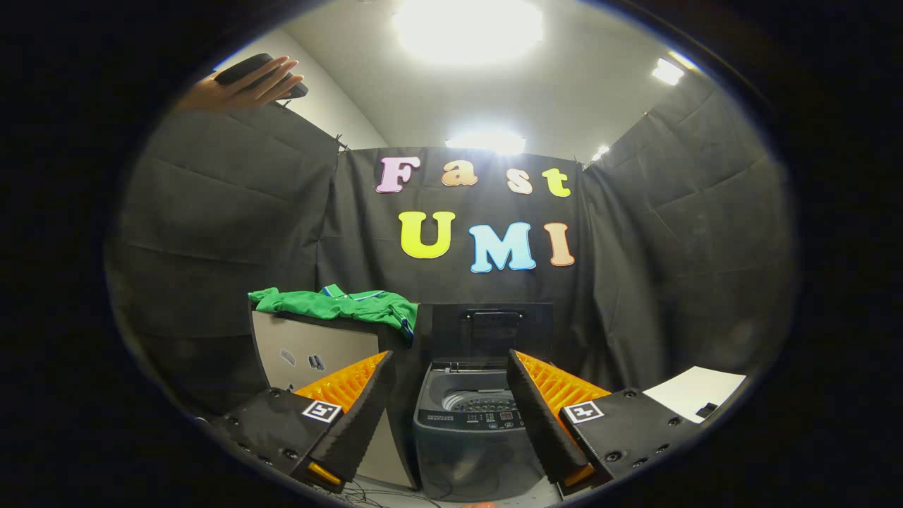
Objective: Put the clothes into the washing machine and then close the washing machine lid.
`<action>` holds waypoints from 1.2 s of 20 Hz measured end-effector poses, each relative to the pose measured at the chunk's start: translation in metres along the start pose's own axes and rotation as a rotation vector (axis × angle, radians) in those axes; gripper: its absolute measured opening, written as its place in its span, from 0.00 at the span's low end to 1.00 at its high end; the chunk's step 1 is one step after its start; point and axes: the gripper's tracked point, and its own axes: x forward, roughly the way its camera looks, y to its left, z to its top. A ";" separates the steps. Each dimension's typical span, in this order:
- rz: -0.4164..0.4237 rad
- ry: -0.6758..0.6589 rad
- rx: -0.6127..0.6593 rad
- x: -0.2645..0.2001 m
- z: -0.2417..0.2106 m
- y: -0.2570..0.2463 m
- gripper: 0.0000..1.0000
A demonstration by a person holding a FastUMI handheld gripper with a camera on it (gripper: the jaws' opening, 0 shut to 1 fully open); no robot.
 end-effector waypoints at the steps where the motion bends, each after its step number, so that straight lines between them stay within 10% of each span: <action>1: 0.001 -0.001 -0.002 0.001 0.000 0.001 0.98; 24: -0.020 0.007 -0.009 0.013 0.000 -0.006 0.98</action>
